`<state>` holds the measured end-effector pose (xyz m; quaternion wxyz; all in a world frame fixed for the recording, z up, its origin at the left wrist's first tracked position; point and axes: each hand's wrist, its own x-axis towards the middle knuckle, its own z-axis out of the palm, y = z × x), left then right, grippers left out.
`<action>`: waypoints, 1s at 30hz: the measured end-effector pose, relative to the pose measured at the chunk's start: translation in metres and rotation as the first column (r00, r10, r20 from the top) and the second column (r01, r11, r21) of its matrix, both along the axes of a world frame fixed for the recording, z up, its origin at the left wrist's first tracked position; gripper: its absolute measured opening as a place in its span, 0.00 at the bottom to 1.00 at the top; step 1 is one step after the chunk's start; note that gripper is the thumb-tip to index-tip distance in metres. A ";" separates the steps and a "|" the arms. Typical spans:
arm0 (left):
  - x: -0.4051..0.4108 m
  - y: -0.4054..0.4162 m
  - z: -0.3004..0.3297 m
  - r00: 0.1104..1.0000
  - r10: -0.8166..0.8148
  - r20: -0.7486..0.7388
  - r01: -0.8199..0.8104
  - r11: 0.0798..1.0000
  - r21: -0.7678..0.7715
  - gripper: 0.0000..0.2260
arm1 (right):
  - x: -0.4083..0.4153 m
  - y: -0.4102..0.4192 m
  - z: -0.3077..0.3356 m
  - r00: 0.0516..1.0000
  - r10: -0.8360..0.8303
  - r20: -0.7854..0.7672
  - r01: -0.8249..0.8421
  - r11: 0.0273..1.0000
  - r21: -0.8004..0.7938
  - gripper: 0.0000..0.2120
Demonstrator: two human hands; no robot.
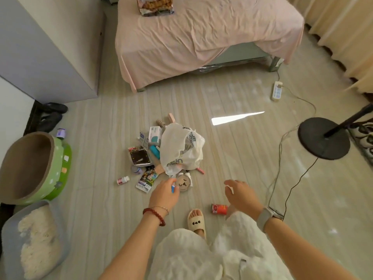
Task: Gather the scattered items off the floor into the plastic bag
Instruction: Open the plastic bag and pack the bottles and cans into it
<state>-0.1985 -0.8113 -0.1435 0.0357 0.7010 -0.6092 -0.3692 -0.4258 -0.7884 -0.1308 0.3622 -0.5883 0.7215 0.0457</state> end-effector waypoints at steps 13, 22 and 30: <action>-0.060 -0.179 -0.040 0.972 0.224 -0.076 -0.215 0.970 0.114 0.14 | -0.061 -0.224 -0.039 0.990 0.134 0.055 -0.137 0.988 0.071 0.18; -0.154 -0.333 -0.060 0.867 0.495 -0.055 -0.480 0.860 0.173 0.15 | -0.140 -0.431 -0.063 0.923 0.375 0.087 -0.382 0.920 0.086 0.19; -0.153 -0.403 -0.114 0.718 0.691 -0.083 -0.662 0.715 0.226 0.17 | -0.132 -0.520 -0.122 0.863 0.479 0.160 -0.502 0.850 0.159 0.21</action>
